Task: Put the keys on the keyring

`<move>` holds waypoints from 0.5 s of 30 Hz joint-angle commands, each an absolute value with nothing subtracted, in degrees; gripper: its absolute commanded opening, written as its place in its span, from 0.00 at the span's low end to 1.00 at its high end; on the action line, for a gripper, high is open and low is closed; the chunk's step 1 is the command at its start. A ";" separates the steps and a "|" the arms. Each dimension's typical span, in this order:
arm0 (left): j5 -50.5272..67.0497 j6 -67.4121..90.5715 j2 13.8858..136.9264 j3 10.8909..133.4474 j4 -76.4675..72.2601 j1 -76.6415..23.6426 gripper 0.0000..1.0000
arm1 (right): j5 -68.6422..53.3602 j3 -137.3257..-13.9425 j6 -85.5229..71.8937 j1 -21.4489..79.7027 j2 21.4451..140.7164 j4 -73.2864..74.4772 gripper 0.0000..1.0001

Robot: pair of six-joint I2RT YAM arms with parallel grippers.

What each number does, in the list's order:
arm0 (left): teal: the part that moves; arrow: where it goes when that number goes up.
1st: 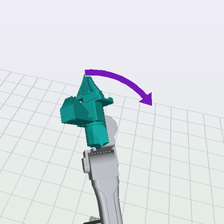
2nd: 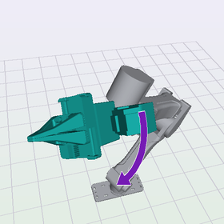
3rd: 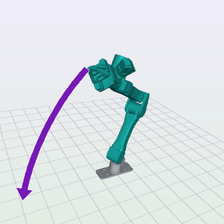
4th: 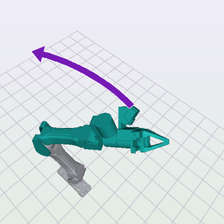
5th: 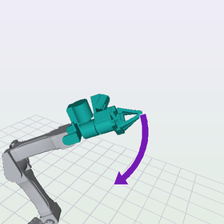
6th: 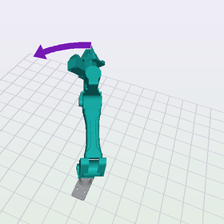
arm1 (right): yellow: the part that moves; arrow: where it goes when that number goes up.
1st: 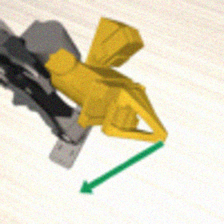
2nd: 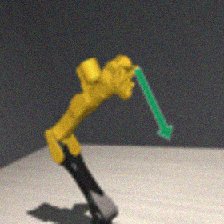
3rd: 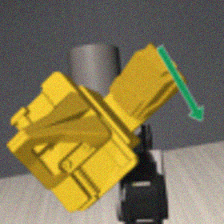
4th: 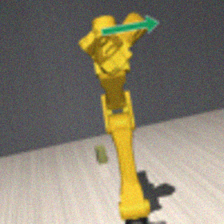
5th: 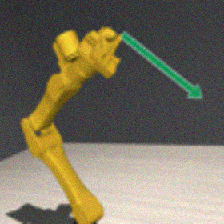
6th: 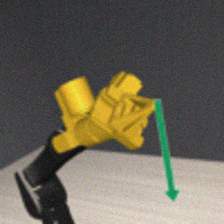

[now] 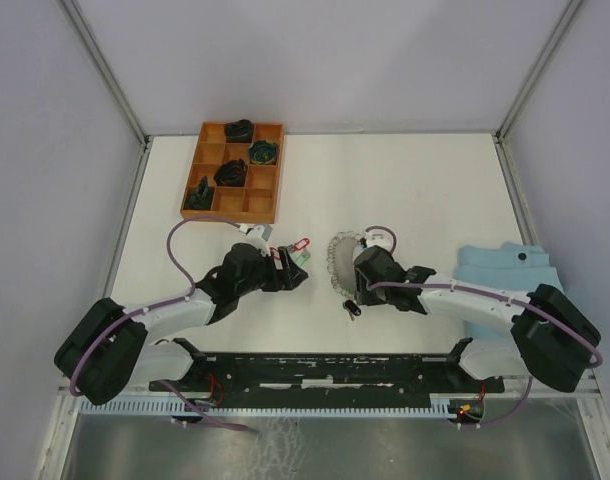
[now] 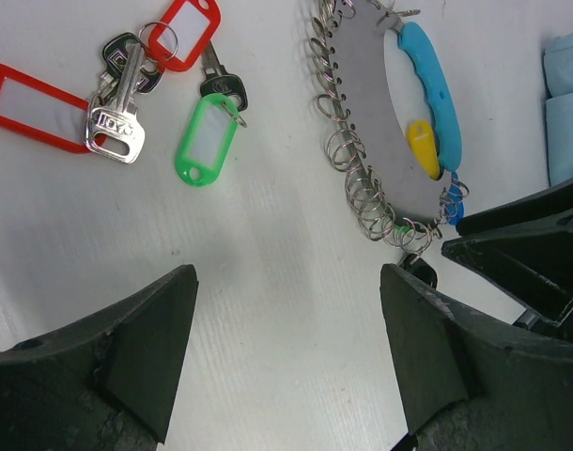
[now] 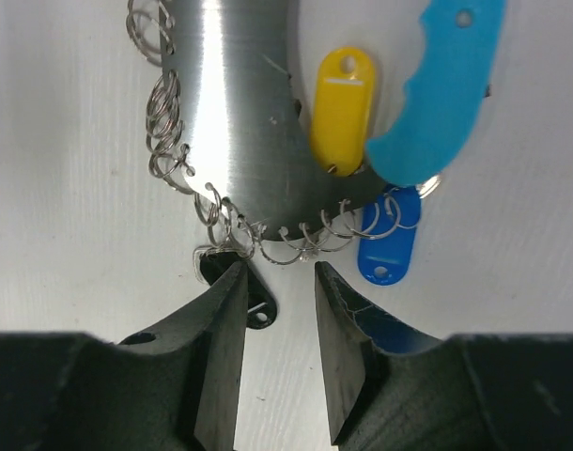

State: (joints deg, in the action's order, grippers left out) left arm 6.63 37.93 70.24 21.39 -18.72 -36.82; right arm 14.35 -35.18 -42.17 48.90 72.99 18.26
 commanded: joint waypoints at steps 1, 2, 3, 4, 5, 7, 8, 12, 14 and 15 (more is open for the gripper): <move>7.27 36.04 69.11 23.60 -18.75 -36.67 0.85 | 8.78 -37.59 -39.31 49.60 76.13 13.43 0.42; 7.15 35.97 69.01 23.62 -18.60 -36.65 0.85 | 8.59 -37.54 -39.58 49.65 76.29 12.76 0.42; 7.05 35.95 68.92 23.57 -18.55 -36.65 0.85 | 8.60 -37.56 -39.95 49.73 76.42 12.35 0.42; 6.96 35.95 68.95 23.57 -18.48 -36.65 0.85 | 8.72 -37.53 -40.44 49.70 76.65 11.99 0.42; 6.94 35.90 68.98 23.61 -18.46 -36.65 0.85 | 8.97 -37.41 -41.02 49.69 76.85 11.53 0.42; 7.02 35.95 69.24 23.71 -18.46 -36.65 0.85 | 9.57 -36.79 -42.17 49.75 77.53 9.84 0.42; 7.11 36.02 69.32 23.71 -18.46 -36.61 0.85 | 10.10 -36.51 -42.65 49.75 78.02 9.14 0.42; 7.42 36.06 69.24 23.81 -18.46 -36.65 0.85 | 14.58 -36.18 -45.16 49.75 80.43 8.66 0.40; 7.50 36.03 68.90 23.67 -18.46 -36.65 0.85 | 16.65 -35.53 -46.05 49.75 80.85 8.26 0.38; 7.53 36.03 68.70 23.59 -18.46 -36.65 0.85 | 17.30 -35.21 -46.08 49.75 80.92 8.11 0.37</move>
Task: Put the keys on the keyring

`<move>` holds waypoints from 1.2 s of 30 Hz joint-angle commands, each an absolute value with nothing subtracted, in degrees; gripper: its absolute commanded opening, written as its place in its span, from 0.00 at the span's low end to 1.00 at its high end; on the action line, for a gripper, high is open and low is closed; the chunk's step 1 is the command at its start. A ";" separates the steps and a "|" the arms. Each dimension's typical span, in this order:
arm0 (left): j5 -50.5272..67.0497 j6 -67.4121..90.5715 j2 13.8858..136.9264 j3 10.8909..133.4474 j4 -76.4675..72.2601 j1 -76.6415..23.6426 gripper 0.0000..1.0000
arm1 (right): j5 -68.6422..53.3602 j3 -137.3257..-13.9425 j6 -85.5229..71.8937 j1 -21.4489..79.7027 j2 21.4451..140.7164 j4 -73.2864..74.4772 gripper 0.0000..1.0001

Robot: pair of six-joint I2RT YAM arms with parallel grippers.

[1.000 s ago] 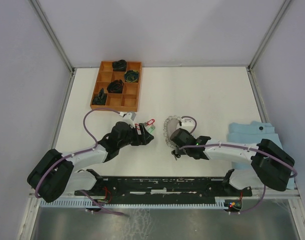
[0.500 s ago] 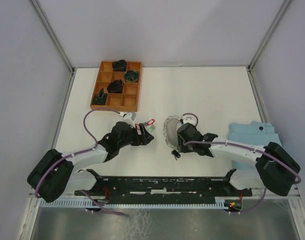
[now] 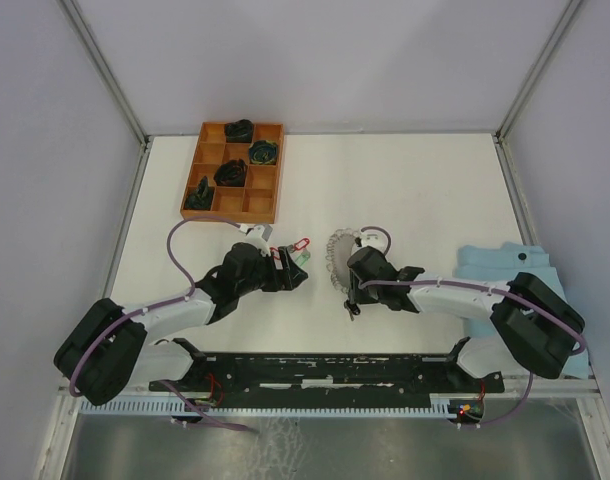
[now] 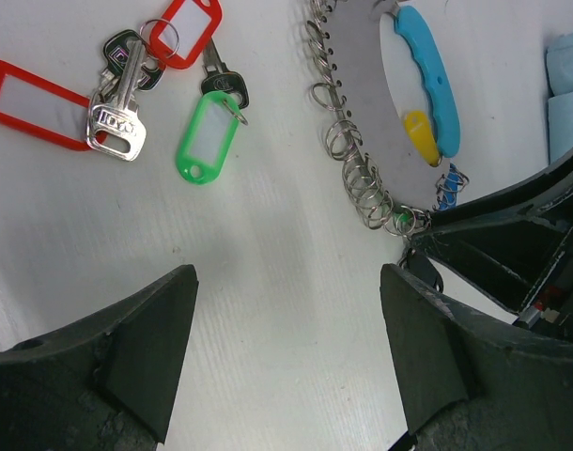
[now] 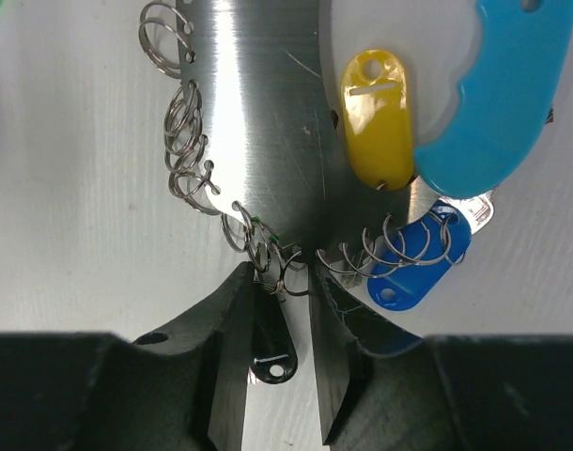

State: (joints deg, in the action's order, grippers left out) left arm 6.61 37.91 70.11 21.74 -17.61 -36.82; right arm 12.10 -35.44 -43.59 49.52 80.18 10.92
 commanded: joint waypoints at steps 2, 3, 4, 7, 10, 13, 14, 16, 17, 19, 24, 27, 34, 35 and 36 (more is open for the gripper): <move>7.54 36.00 68.33 23.38 -18.38 -36.67 0.85 | 17.90 -35.09 -45.17 49.66 80.99 8.52 0.33; 7.54 36.02 68.18 23.22 -18.37 -36.65 0.85 | 17.77 -35.07 -44.68 49.66 80.82 8.60 0.31; 7.62 36.03 68.08 23.21 -18.33 -36.65 0.85 | 17.38 -35.13 -43.89 49.66 80.51 8.66 0.28; 7.73 36.03 67.79 23.57 -18.34 -36.65 0.85 | 16.65 -36.87 -40.45 49.64 78.97 11.17 0.15; 7.82 35.44 67.52 24.15 -18.28 -36.61 0.85 | 16.08 -40.59 -35.66 49.64 76.84 17.00 0.05; 8.09 34.19 67.10 24.93 -18.47 -36.58 0.85 | 15.58 -45.05 -30.79 49.43 74.35 23.76 0.01; 8.46 33.55 66.99 25.25 -18.77 -36.64 0.85 | 14.72 -46.47 -28.81 49.21 73.53 25.84 0.01; 9.40 31.96 66.43 25.65 -20.24 -36.66 0.87 | 13.36 -50.35 -25.07 48.92 72.38 30.68 0.01; 10.02 30.88 66.27 25.86 -21.13 -36.65 0.88 | 12.69 -52.36 -23.16 48.74 72.14 34.11 0.01; 11.59 28.47 65.97 26.33 -22.94 -36.65 0.89 | 11.03 -56.83 -18.89 48.61 72.18 39.11 0.01; 14.19 22.07 65.35 25.58 -29.67 -37.18 0.91 | 6.01 -66.89 -10.50 48.13 74.06 49.76 0.01; 14.73 17.85 63.83 22.55 -36.62 -38.31 0.91 | 5.12 -71.45 -8.13 47.71 74.74 53.41 0.01; 17.25 5.25 60.88 18.18 -45.08 -43.80 0.91 | 1.33 -76.25 -6.14 47.37 77.48 55.46 0.01; 17.50 3.98 61.10 18.16 -45.15 -44.87 0.91 | 0.87 -76.26 -6.21 47.37 77.78 55.15 0.01; 17.49 2.90 61.42 18.19 -45.17 -46.44 0.91 | 0.87 -76.26 -6.25 47.37 78.18 54.93 0.01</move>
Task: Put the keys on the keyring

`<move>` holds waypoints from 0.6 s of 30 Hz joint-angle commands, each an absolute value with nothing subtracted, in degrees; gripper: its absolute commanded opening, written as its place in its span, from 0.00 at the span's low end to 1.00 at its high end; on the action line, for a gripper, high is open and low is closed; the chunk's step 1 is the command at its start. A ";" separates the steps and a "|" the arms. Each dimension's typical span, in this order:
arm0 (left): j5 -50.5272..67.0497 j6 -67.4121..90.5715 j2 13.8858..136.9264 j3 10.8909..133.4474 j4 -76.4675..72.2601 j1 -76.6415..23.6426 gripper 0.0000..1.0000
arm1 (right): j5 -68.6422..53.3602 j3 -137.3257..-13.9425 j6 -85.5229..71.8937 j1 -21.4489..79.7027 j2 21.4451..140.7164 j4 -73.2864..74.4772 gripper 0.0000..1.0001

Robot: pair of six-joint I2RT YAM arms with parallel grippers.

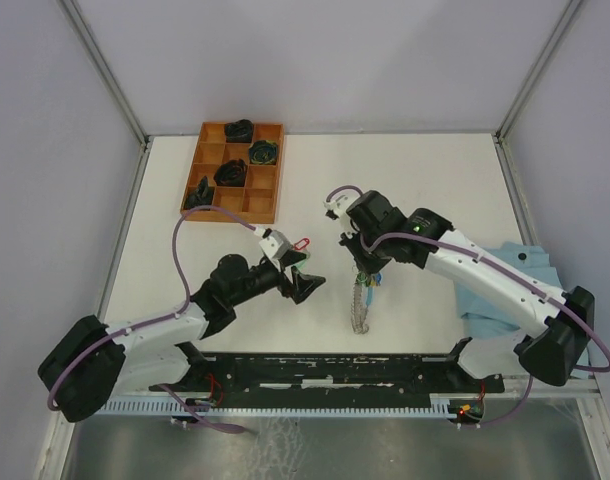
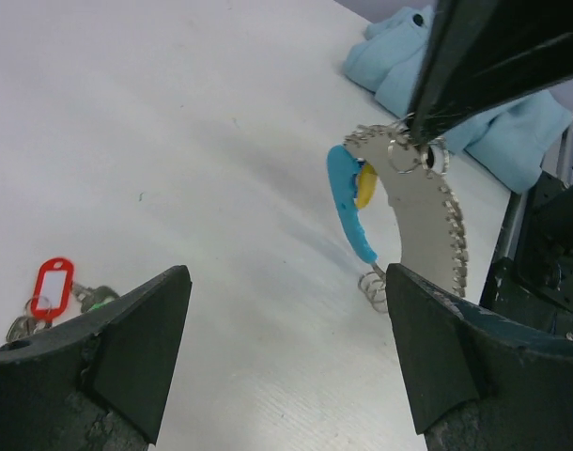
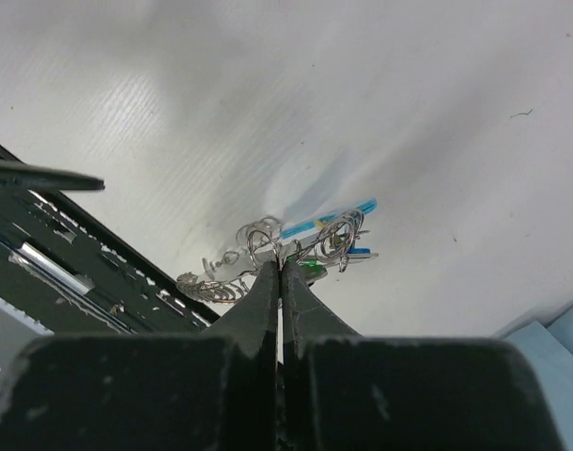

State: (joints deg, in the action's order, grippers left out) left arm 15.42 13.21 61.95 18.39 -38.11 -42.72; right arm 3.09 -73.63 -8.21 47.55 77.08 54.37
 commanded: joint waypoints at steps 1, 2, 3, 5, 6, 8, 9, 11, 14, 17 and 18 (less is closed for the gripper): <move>17.19 1.86 61.76 18.24 -45.22 -47.73 0.91 | 0.80 -76.24 -6.30 47.37 78.43 54.74 0.01; 16.62 1.37 62.12 18.21 -45.49 -48.91 0.91 | 0.88 -76.22 -6.46 47.37 78.71 54.63 0.01; 16.01 1.56 62.48 18.07 -46.13 -49.82 0.91 | 0.81 -76.28 -6.56 47.40 78.93 54.52 0.01; 14.44 3.45 62.90 17.28 -48.78 -51.08 0.90 | 0.61 -76.28 -6.96 47.37 79.33 54.20 0.01; 13.75 5.24 63.12 16.68 -50.50 -51.33 0.90 | 0.46 -76.23 -7.23 47.37 79.37 54.04 0.00; 12.30 8.53 63.51 15.59 -54.21 -51.74 0.90 | 0.08 -75.92 -7.67 47.37 79.37 53.29 0.01; 11.58 9.96 63.99 15.33 -55.47 -51.96 0.90 | -0.14 -75.74 -7.81 47.37 79.37 52.84 0.01; 10.48 12.37 65.61 15.96 -56.15 -52.27 0.90 | -0.92 -75.34 -8.06 47.36 79.64 51.76 0.01; 10.90 17.32 68.33 17.86 -57.56 -52.37 0.90 | -1.70 -75.53 -8.54 47.37 80.33 50.81 0.00; 11.40 22.97 71.08 18.66 -60.99 -52.38 0.90 | -1.88 -75.75 -8.77 47.33 80.88 49.73 0.00; 11.67 24.60 72.00 18.83 -61.90 -52.34 0.89 | -2.09 -75.83 -8.84 47.37 81.08 49.40 0.01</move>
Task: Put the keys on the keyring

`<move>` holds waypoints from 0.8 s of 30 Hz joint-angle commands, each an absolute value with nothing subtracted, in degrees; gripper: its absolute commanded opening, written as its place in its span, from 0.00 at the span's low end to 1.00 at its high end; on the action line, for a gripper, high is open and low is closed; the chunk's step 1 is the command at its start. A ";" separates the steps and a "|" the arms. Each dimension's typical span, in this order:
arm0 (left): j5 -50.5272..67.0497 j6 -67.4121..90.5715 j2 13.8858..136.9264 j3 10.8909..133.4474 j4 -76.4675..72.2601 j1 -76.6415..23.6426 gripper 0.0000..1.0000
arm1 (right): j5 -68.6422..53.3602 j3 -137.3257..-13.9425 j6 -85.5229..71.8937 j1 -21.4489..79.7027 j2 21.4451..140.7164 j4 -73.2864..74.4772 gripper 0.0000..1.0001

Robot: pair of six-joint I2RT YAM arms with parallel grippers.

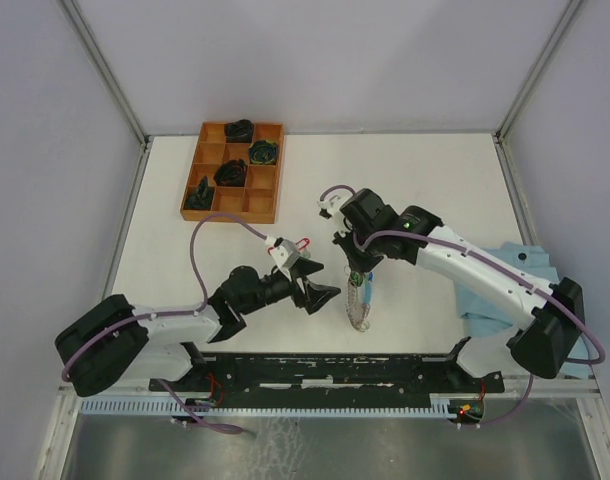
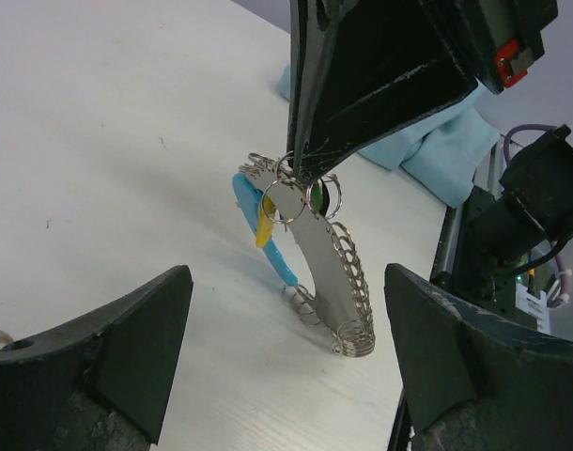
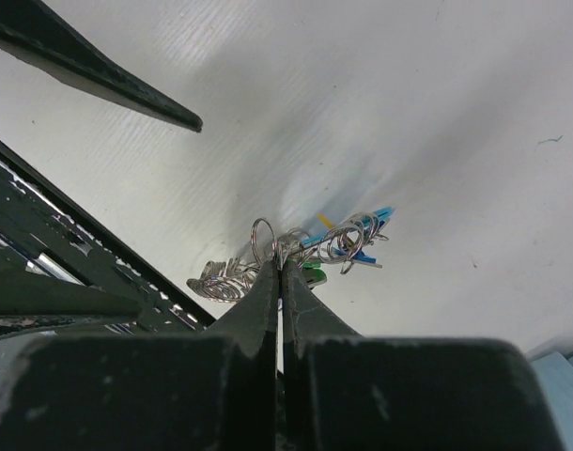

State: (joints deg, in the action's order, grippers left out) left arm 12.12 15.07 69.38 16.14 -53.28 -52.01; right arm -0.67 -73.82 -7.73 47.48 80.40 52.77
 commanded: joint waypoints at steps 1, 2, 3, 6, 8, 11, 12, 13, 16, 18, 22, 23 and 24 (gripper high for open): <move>11.73 26.31 73.08 18.99 -62.39 -52.44 0.88 | -2.16 -75.96 -8.94 47.37 81.41 49.12 0.01; 11.84 27.65 73.91 19.25 -62.66 -52.48 0.87 | -2.19 -76.13 -9.05 47.37 81.73 48.91 0.01; 12.11 28.89 74.64 19.38 -62.97 -52.59 0.86 | -2.38 -76.30 -9.07 47.37 82.08 48.82 0.01; 12.61 31.66 76.37 19.73 -63.93 -52.89 0.83 | -2.84 -76.41 -9.14 47.37 83.03 48.08 0.01; 12.49 32.63 77.73 20.14 -63.71 -52.98 0.82 | -3.11 -76.55 -9.23 47.42 83.54 47.69 0.01; 12.42 33.94 79.87 20.46 -63.40 -52.94 0.79 | -3.16 -76.93 -9.06 47.37 83.86 47.35 0.01; 12.66 34.31 80.69 20.44 -63.59 -52.98 0.78 | -3.16 -77.13 -8.98 47.37 83.96 47.25 0.01; 12.83 34.56 81.39 20.41 -63.77 -52.93 0.77 | -3.23 -77.26 -8.89 47.37 84.07 47.13 0.01; 13.36 35.01 83.87 20.52 -64.94 -53.08 0.71 | -3.78 -77.83 -8.89 47.37 84.61 46.76 0.01; 14.20 35.19 85.64 20.68 -66.41 -53.07 0.60 | -4.37 -78.24 -8.96 47.39 85.09 46.63 0.01; 15.68 34.80 86.80 21.28 -67.81 -53.08 0.41 | -4.90 -78.49 -8.97 47.36 85.62 46.58 0.01; 15.73 34.49 86.70 21.29 -67.74 -53.07 0.35 | -4.90 -78.41 -8.89 47.37 85.68 46.52 0.01; 15.62 34.08 86.43 21.14 -67.62 -53.08 0.27 | -4.87 -78.31 -8.74 47.37 85.59 46.38 0.02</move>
